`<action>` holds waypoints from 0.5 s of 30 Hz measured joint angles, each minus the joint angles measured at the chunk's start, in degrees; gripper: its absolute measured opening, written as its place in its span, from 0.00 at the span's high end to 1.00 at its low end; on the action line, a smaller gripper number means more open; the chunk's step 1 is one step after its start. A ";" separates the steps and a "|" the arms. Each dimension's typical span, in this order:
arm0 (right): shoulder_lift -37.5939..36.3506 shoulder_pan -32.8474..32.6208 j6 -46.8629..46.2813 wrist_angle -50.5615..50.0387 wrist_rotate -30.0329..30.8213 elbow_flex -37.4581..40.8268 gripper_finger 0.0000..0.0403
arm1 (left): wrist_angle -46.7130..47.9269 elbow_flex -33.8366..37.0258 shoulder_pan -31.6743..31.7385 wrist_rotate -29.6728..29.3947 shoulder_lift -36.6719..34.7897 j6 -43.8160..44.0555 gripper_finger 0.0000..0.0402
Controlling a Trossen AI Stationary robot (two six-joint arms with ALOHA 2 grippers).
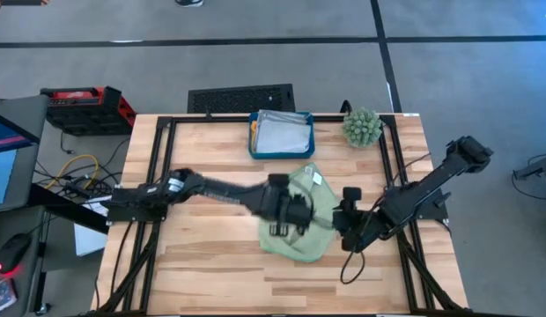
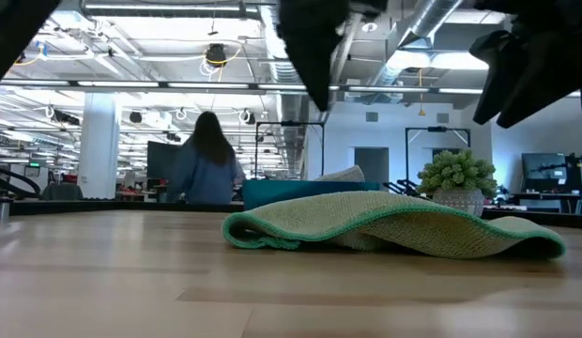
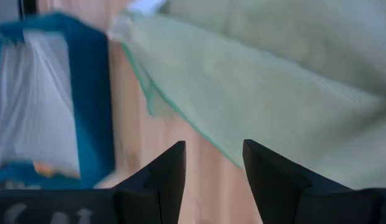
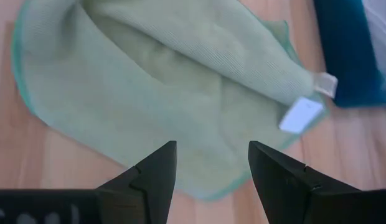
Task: Fold microfiber towels
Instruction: Fold the green microfiber cloth
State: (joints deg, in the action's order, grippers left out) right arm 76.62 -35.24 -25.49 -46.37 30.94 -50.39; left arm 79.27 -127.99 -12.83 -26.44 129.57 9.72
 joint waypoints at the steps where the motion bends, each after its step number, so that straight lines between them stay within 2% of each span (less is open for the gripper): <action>1: -0.67 0.00 -0.88 -1.38 0.00 0.00 0.45 | -1.97 0.10 1.44 0.76 -0.06 -2.61 0.62; 6: -3.55 -0.13 -4.53 -7.47 -0.01 0.00 0.45 | -12.45 0.42 8.24 5.86 -0.06 -15.61 0.62; 10: -5.40 -0.13 -7.59 -11.09 -0.05 0.00 0.45 | -22.53 3.59 13.12 18.41 -0.14 -24.44 0.62; 12: -6.25 -0.13 -8.95 -12.37 -0.17 0.00 0.45 | -25.92 5.67 15.26 22.59 0.01 -26.88 0.62; 15: -7.28 -0.13 -9.49 -13.05 -0.20 0.00 0.45 | -29.95 8.64 18.03 24.02 -0.11 -28.49 0.62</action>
State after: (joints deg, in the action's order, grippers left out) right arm 69.34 -35.38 -34.98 -59.42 30.74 -50.39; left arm 49.32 -119.35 5.20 -2.41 129.46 -18.77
